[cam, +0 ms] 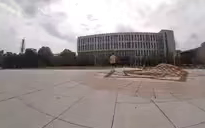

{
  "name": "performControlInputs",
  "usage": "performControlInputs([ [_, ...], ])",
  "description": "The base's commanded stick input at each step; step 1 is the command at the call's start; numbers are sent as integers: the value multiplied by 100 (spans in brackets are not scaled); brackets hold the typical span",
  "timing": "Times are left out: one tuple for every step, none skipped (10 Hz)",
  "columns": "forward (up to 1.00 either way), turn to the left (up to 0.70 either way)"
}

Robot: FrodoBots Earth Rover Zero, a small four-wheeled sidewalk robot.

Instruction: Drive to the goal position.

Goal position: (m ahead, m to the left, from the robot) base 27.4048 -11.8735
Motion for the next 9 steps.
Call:
performControlInputs([
  [100,0],
  [100,0],
  [100,0],
  [100,0],
  [100,0],
  [100,0],
  [100,0],
  [100,-14],
  [100,-30],
])
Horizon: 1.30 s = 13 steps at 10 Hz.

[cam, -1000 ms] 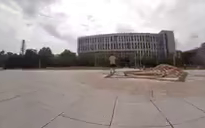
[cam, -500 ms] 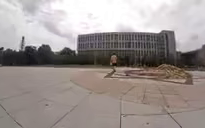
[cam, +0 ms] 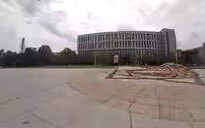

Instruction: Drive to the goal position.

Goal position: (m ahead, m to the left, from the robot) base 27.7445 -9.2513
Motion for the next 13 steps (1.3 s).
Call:
performControlInputs([
  [100,-37],
  [100,-40],
  [100,-40],
  [100,-13],
  [100,0],
  [100,0],
  [100,0],
  [100,0],
  [100,0],
  [100,0],
  [100,0],
  [100,0],
  [100,0],
])
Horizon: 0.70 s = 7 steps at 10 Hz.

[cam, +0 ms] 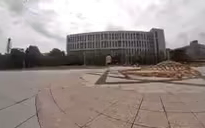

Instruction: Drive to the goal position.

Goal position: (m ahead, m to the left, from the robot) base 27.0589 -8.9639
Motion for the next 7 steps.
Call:
performControlInputs([
  [100,0],
  [100,0],
  [100,0],
  [100,0],
  [100,0],
  [100,0],
  [100,0],
])
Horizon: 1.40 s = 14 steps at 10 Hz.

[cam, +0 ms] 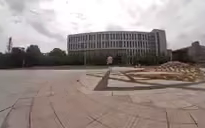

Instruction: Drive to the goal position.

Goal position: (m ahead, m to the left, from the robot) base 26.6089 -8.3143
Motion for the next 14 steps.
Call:
performControlInputs([
  [100,0],
  [100,0],
  [100,0],
  [100,0],
  [100,0],
  [100,0],
  [100,-8],
  [100,-31],
  [100,-40],
  [100,-27],
  [100,0],
  [100,0],
  [100,0],
  [100,0],
])
